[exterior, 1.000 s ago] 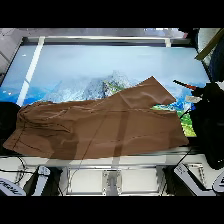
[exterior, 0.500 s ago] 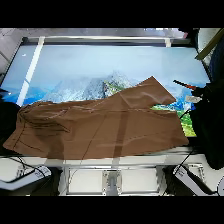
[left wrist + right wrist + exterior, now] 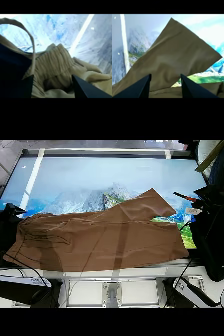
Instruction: Fold the clothes and pants, and hang the long-sleeved shirts on hangers.
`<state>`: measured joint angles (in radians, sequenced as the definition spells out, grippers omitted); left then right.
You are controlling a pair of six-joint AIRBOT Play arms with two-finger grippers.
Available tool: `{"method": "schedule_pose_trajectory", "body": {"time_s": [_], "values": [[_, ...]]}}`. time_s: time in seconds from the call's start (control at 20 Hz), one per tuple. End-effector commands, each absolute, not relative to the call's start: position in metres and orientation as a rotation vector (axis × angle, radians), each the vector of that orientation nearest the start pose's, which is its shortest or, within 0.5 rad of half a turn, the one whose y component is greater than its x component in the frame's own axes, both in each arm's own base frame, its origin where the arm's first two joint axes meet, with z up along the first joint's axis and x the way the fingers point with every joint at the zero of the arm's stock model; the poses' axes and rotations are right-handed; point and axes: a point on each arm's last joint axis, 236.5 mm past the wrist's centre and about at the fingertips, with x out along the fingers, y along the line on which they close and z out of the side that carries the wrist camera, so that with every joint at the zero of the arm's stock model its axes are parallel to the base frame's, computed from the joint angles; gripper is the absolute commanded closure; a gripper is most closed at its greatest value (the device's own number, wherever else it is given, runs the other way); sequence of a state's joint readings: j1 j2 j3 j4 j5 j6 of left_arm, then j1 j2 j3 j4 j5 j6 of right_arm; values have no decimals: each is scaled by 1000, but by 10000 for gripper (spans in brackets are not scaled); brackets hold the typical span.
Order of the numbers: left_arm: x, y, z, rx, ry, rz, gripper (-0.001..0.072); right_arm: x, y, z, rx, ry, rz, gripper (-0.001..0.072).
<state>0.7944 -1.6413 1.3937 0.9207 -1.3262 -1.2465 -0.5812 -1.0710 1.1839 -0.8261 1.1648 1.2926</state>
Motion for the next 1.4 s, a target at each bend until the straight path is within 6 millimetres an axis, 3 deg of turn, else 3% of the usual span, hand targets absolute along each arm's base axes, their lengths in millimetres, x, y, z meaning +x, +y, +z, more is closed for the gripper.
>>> {"method": "schedule_pose_trajectory", "body": {"time_s": [0.0, 0.25, 0.5, 0.6, 0.65, 0.7, 0.75, 0.85, 0.95, 1.1, 1.35], "values": [[385, 211, -32, -805, 1152, 86, 145, 386, -72, 151, 650, 785, 67, 302], [376, 223, -38, -765, 1176, 128, 146, 385, -72, 151, 657, 787, 64, 302], [366, 185, -44, -755, 1289, -26, 148, 385, -72, 151, 657, 787, 64, 303], [372, 167, -45, -742, 1309, -78, 153, 385, -72, 151, 657, 786, 64, 303], [381, 157, -40, -725, 1285, -131, 213, 386, -73, 151, 657, 785, 63, 303], [391, 146, -32, -728, 1242, -188, 484, 386, -73, 151, 657, 785, 62, 303], [404, 136, -20, -748, 1176, -250, 679, 386, -73, 151, 657, 785, 62, 303], [431, 121, 9, -801, 1018, -349, 680, 386, -74, 151, 654, 784, 59, 303], [445, 128, 25, -822, 941, -341, 680, 386, -78, 149, 640, 784, 43, 304], [449, 140, 39, -804, 917, -314, 680, 383, -84, 143, 611, 801, 17, 304], [444, 144, 49, -770, 923, -293, 681, 385, -86, 128, 611, 845, 14, 304]]}}
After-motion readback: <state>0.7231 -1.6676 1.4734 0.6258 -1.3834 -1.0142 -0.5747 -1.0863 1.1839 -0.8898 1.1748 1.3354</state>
